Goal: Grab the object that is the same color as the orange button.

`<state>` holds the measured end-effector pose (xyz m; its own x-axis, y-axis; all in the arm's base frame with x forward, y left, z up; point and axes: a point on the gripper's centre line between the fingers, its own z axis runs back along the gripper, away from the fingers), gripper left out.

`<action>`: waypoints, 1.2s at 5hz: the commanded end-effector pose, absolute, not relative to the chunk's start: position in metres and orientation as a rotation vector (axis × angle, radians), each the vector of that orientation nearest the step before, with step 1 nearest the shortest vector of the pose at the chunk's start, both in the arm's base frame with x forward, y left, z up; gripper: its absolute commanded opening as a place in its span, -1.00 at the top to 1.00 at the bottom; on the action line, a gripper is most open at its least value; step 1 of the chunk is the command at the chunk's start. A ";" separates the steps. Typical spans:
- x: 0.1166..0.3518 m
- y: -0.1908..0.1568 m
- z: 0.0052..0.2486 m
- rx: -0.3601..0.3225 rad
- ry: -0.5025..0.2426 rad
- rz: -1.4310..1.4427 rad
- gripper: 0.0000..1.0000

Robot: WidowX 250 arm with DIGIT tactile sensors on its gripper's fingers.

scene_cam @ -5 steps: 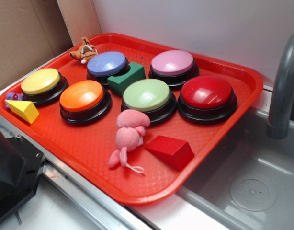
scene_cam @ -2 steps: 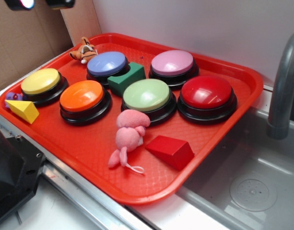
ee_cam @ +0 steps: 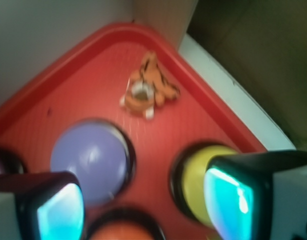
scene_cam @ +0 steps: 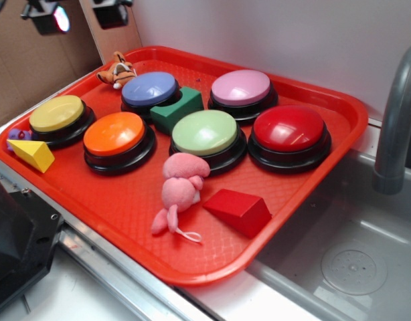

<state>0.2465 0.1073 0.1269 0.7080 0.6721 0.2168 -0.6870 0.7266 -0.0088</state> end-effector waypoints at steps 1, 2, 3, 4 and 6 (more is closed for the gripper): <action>0.283 0.157 0.105 0.177 -0.269 0.927 -1.00; 0.286 0.168 0.089 0.241 -0.278 0.986 -1.00; 0.282 0.175 0.070 0.251 -0.289 1.033 -1.00; 0.280 0.179 0.052 0.266 -0.269 1.047 -1.00; 0.281 0.179 0.030 0.216 -0.280 1.070 -1.00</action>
<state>0.2892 0.1702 0.0194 0.4595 0.8335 0.3067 -0.8831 0.4655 0.0580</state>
